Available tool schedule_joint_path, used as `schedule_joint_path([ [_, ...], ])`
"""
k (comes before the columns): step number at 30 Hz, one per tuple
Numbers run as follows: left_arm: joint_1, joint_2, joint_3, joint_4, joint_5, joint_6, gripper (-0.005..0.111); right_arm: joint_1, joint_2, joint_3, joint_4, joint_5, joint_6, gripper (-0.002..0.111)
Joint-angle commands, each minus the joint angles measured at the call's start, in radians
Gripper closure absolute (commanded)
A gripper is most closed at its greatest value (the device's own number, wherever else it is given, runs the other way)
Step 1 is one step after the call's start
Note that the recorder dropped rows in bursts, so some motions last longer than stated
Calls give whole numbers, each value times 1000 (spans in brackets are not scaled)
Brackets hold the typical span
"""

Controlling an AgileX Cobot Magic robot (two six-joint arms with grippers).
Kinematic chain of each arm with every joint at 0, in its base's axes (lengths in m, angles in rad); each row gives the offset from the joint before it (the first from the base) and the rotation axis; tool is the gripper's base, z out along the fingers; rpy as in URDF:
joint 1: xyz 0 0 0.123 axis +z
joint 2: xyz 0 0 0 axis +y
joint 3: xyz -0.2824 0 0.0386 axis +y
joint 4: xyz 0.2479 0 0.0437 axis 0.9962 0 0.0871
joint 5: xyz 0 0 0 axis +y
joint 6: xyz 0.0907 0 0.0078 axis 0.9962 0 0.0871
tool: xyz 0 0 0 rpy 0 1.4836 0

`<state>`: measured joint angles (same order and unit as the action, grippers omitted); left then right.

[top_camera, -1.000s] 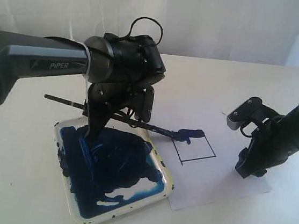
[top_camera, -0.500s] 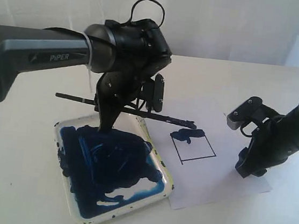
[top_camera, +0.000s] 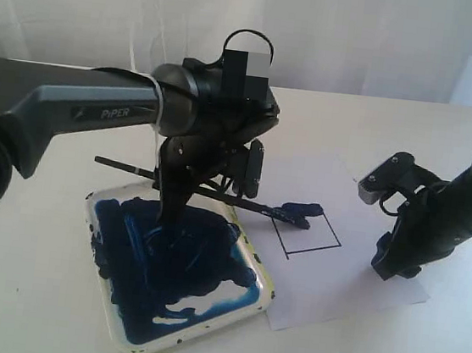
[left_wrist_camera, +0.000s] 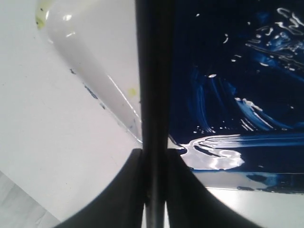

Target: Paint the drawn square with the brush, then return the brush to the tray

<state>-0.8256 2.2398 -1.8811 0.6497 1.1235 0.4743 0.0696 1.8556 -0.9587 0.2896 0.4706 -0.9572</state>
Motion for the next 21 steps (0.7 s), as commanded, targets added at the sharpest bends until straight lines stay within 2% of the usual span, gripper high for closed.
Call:
schedule_joint_path([
  [1, -5, -6, -5, 42, 52, -7, 107, -1, 10, 6, -10, -6, 0, 51],
  [4, -5, -6, -8, 75, 15, -41, 107, -1, 10, 6, -10, -6, 0, 51],
  [10, -5, -6, -97, -18, 14, -37, 107, -1, 10, 6, -6, -9, 73, 51],
  [14, -5, -4, -106, -78, 34, 4, 107, -1, 10, 6, -6, -9, 73, 51],
  [21, -5, 24, -106, -32, 51, -14, 107, -1, 10, 6, -6, -17, 73, 51],
])
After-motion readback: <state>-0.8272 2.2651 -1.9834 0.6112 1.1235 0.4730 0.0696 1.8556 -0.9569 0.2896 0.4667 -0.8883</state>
